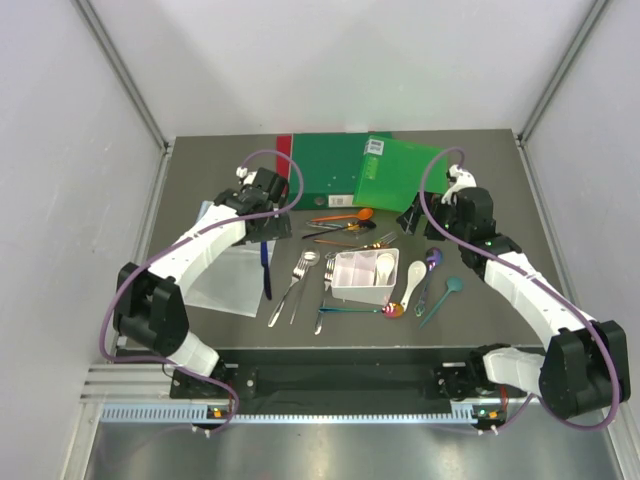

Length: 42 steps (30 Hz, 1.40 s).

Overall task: Sort the eating utensils into containers
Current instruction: Pick up the spoon from the center of the board.

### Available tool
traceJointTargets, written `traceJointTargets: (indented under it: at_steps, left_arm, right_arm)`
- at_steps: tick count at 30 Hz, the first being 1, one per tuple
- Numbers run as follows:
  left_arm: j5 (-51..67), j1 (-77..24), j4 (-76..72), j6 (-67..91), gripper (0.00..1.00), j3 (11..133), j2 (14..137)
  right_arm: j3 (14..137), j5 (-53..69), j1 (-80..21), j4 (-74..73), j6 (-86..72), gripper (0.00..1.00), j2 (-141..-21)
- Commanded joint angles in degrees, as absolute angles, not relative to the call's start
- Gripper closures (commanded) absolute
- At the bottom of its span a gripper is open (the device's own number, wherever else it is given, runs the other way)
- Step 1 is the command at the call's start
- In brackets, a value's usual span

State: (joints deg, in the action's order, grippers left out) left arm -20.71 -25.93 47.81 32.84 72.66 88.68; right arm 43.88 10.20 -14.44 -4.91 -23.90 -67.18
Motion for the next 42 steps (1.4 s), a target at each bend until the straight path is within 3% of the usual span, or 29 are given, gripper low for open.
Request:
traceJointTargets:
  at_steps: [1,13,18,22,30,35,42]
  left_arm:
    - [-21.88,-25.84,47.29,32.69,0.01,74.01,86.22]
    - [-23.19,-25.75,48.25,32.52,0.01,72.33,84.73]
    - [-28.21,-24.97,47.39,29.55,0.01,69.53,80.6]
    - [-24.53,-21.63,47.55,28.3,0.01,67.86,80.86]
    - [-19.95,-21.62,40.61,29.79,0.04,57.93,83.67]
    - [-15.66,-21.53,38.93,30.24,0.05,59.41,84.72]
    - [-13.36,-21.53,38.67,29.01,0.05,59.41,83.32]
  right_arm:
    - [43.59,10.81,-14.15,-1.67,-23.82,0.0,-65.83]
    - [42.28,10.99,-14.15,-0.7,-23.38,0.0,-66.45]
    - [42.97,4.59,-13.97,-5.0,-19.52,0.0,-64.17]
    - [44.29,0.97,-12.57,-8.26,-17.32,0.01,-61.97]
    - [48.51,6.76,-12.13,-10.72,-19.25,0.02,-59.15]
    - [49.39,6.77,-12.13,-12.12,-18.37,0.04,-57.13]
    - [45.01,-7.1,-11.43,-20.29,-22.05,0.05,-55.64]
